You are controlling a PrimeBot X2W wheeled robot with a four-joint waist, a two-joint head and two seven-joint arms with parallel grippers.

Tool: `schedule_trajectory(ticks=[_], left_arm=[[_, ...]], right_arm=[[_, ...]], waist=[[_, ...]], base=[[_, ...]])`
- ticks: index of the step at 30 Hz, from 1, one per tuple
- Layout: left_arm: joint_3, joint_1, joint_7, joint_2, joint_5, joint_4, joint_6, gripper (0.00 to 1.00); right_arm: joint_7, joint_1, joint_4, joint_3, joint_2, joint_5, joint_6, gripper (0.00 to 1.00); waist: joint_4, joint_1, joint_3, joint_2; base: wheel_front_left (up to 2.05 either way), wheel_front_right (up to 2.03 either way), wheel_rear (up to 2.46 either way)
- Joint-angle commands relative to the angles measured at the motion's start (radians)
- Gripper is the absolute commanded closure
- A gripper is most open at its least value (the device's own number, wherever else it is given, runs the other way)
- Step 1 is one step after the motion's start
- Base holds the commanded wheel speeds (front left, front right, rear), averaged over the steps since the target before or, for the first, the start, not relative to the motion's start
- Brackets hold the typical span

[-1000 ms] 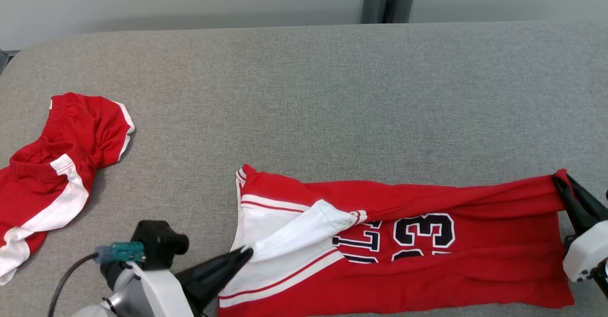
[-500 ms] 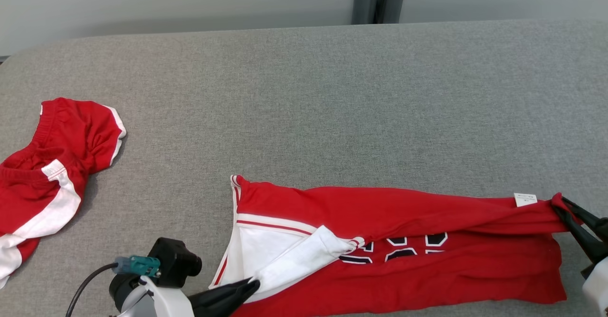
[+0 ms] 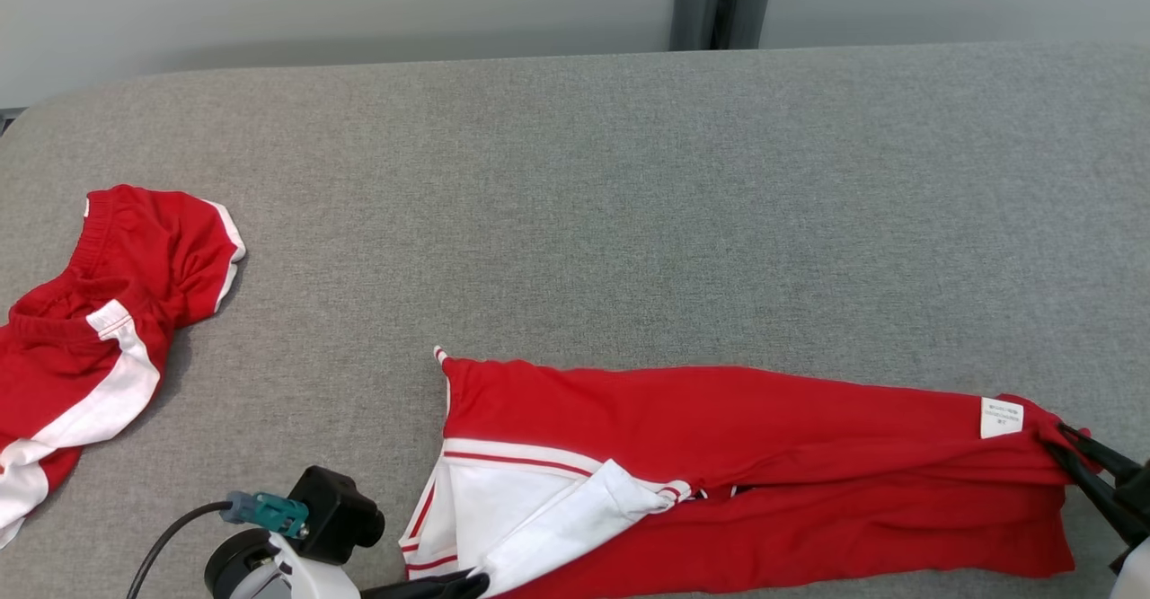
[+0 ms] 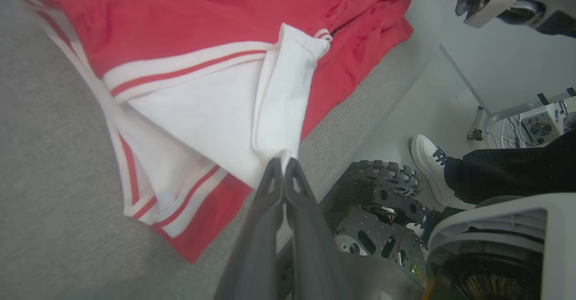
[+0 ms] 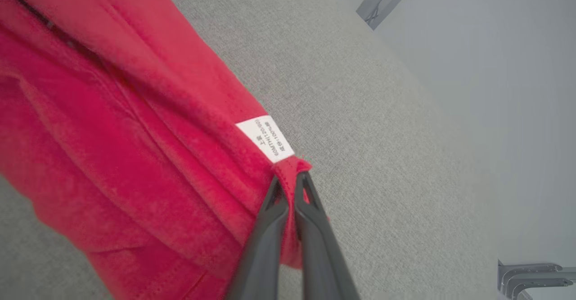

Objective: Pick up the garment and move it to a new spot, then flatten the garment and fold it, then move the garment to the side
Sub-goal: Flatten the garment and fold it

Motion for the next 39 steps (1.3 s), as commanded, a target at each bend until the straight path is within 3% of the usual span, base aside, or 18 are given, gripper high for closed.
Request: schedule_trajectory(ticks=[1,2,10,13,16,22,25,27,30,39], left_arm=[[-0.001,0.009,0.006,0.011,-0.003,0.002,-0.001,1.00],[-0.003,0.010,0.011,0.013,-0.001,0.004,0.001,1.00],[-0.010,0.003,0.013,0.014,0.027,0.018,0.014,1.00],[-0.009,-0.001,0.007,0.010,0.031,0.021,0.017,0.65],[-0.009,-0.008,0.006,0.012,0.041,0.030,0.025,0.57],[-0.003,-0.027,-0.007,0.012,0.082,0.050,0.046,0.46],[0.019,-0.040,-0.056,-0.009,0.105,0.060,0.059,0.11],[0.044,-0.055,-0.117,-0.036,0.129,0.071,0.074,0.00],[0.075,-0.070,-0.194,-0.075,0.155,0.091,0.099,0.00],[0.210,-0.107,-0.555,-0.283,0.245,0.277,0.268,0.00]], right_arm=[[-0.005,0.007,0.017,-0.006,-0.001,0.015,-0.001,0.90],[-0.005,0.008,0.028,-0.006,0.002,0.017,-0.001,0.00],[-0.005,0.010,0.094,-0.013,0.004,0.077,-0.001,0.00],[-0.005,0.007,0.130,-0.039,0.005,0.104,0.000,0.00],[-0.004,-0.012,0.174,-0.079,0.007,0.111,-0.001,0.00],[-0.003,-0.041,0.216,-0.259,0.081,0.107,-0.001,0.00],[-0.003,-0.052,0.190,-0.352,0.139,0.091,0.000,0.00],[-0.003,-0.053,0.156,-0.413,0.170,0.090,0.000,0.00],[-0.003,-0.047,0.105,-0.456,0.211,0.087,0.000,0.00],[-0.003,-0.014,-0.111,-0.541,0.378,0.103,0.000,0.00]], waist=[[0.001,0.0000,0.000,0.0000],[0.001,0.0000,-0.001,0.0000],[-0.001,0.0000,-0.010,0.0000],[-0.001,0.0000,-0.013,0.0000],[-0.003,0.0000,-0.019,0.0000],[-0.007,0.0000,-0.032,0.0000],[-0.008,0.0000,-0.038,0.0000],[-0.009,0.0000,-0.041,0.0000],[-0.011,0.0000,-0.047,0.0000],[-0.031,0.0000,-0.061,0.0000]], base=[[0.00,0.00,0.00],[0.00,0.00,0.00],[0.00,0.00,0.00],[0.00,0.00,0.00],[0.00,0.00,0.00],[0.00,0.00,0.00],[0.00,0.00,0.00],[0.00,0.00,0.00],[0.00,0.00,0.00],[0.00,0.00,0.00]])
